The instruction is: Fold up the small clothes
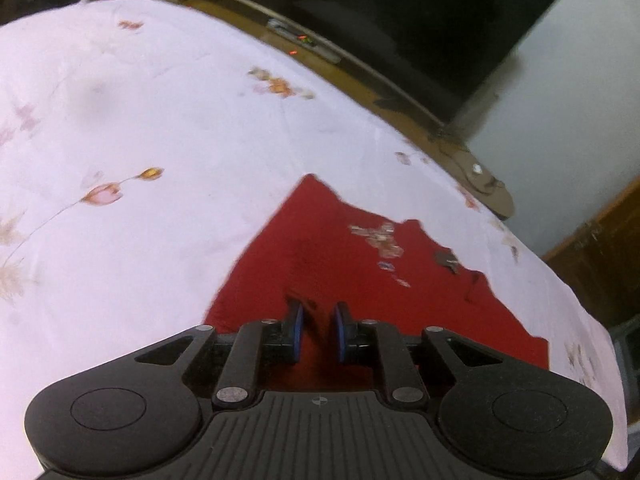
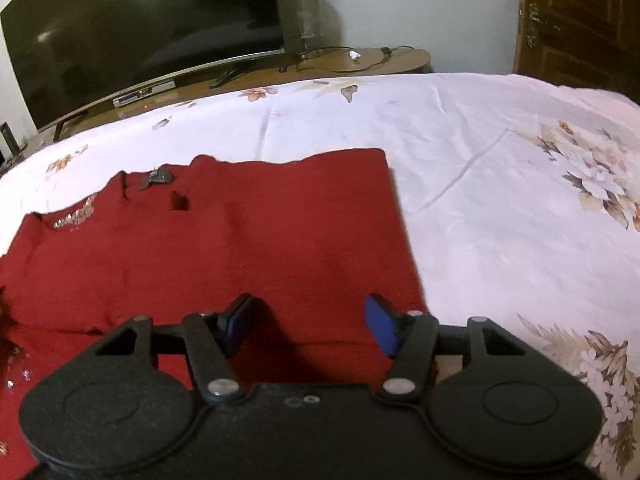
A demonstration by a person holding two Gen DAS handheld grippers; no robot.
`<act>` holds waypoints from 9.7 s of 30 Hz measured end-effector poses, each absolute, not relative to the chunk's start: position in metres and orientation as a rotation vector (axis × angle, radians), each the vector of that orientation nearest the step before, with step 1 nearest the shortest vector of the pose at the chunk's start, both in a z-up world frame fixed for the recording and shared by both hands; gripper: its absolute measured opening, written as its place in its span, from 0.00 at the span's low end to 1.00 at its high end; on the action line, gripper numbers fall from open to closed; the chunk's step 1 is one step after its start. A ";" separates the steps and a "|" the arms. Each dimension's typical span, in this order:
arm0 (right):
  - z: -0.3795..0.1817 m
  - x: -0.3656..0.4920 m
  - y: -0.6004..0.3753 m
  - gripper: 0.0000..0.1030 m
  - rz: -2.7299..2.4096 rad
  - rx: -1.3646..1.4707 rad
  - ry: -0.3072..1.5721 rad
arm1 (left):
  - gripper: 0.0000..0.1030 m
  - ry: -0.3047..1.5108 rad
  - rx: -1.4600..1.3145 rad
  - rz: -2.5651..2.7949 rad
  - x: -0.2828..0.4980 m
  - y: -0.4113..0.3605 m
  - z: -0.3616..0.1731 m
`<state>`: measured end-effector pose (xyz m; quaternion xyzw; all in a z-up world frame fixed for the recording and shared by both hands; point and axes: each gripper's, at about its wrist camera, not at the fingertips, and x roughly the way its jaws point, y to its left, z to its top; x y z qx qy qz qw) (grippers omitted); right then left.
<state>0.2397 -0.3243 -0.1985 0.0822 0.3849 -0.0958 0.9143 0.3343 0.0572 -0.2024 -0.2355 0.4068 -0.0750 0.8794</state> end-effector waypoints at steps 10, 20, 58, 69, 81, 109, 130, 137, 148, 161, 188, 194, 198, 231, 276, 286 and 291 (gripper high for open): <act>-0.200 0.245 -0.315 0.58 -0.180 0.151 0.782 | 0.14 0.869 -0.400 -0.198 0.357 0.020 -0.220; -0.197 0.222 -0.317 0.60 -0.172 0.157 0.832 | 0.16 0.918 -0.372 -0.165 0.311 0.041 -0.209; -0.191 0.018 -0.282 0.65 -0.228 0.167 0.874 | 0.16 1.032 -0.389 -0.285 0.116 0.136 -0.212; -0.199 -0.034 -0.283 0.67 -0.285 0.251 0.917 | 0.16 1.123 -0.526 -0.396 0.078 0.140 -0.230; -0.190 -0.049 -0.285 0.05 -0.191 0.443 0.929 | 0.00 1.043 -0.512 -0.525 0.082 0.125 -0.207; -0.193 -0.044 -0.295 0.29 -0.138 0.447 1.005 | 0.04 1.161 -0.590 -0.316 0.070 0.153 -0.245; -0.169 0.111 -0.352 0.05 -0.012 0.648 0.823 | 0.04 0.964 -0.586 -0.249 0.249 0.091 -0.204; -0.188 0.153 -0.362 0.54 -0.019 0.562 0.886 | 0.04 1.006 -0.530 -0.199 0.263 0.087 -0.203; -0.178 0.159 -0.365 0.60 0.082 0.278 0.870 | 0.90 0.824 -0.063 -0.311 0.252 0.057 -0.162; -0.194 0.164 -0.358 0.51 0.131 0.230 0.932 | 0.39 0.959 0.076 -0.413 0.269 0.029 -0.204; -0.101 0.188 -0.361 0.05 0.050 0.225 0.615 | 0.06 0.641 -0.206 -0.416 0.333 0.052 -0.131; -0.119 0.253 -0.373 0.05 0.007 0.242 0.608 | 0.06 0.629 -0.178 -0.351 0.381 0.029 -0.153; -0.140 0.289 -0.374 0.05 -0.024 0.235 0.632 | 0.07 0.652 -0.186 -0.302 0.405 0.021 -0.177; -0.177 0.241 -0.325 0.35 -0.049 0.094 0.752 | 0.07 0.841 -0.045 -0.285 0.340 0.001 -0.193; -0.176 0.158 -0.301 0.47 -0.058 0.107 0.801 | 0.08 0.933 -0.077 -0.208 0.262 0.029 -0.200; -0.166 0.171 -0.274 0.51 0.014 0.093 0.783 | 0.08 0.936 -0.074 -0.211 0.269 0.029 -0.189; -0.163 0.179 -0.262 0.52 0.043 0.082 0.778 | 0.09 0.940 -0.054 -0.187 0.277 0.030 -0.186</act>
